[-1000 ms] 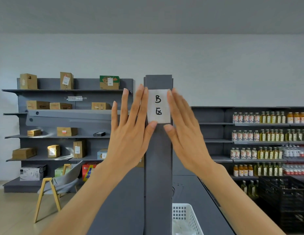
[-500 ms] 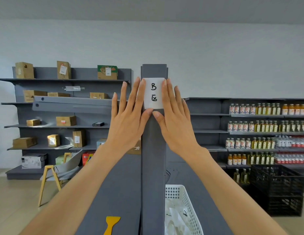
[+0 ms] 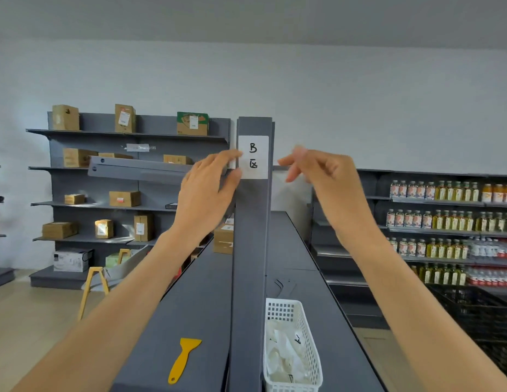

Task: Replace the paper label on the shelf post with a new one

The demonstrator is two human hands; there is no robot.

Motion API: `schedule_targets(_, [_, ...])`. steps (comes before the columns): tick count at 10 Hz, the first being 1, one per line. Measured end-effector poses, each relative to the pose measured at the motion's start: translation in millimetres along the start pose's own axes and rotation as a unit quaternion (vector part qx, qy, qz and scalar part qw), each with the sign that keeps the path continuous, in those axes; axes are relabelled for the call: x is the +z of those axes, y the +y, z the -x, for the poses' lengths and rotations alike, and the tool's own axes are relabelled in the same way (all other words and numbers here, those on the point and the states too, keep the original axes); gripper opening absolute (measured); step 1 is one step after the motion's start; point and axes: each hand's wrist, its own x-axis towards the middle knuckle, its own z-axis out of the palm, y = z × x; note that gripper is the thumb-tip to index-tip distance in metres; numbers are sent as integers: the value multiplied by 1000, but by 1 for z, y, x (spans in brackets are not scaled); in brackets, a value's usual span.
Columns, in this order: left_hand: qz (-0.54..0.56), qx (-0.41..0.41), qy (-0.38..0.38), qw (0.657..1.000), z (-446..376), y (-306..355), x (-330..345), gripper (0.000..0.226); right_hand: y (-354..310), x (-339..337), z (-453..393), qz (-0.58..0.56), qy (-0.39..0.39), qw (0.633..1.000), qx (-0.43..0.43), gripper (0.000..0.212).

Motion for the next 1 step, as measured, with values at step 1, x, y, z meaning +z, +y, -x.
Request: schedule_targets(1, [233, -79, -40, 968, 0, 26, -18, 21, -31, -17, 6, -11, 31, 997, -76, 43])
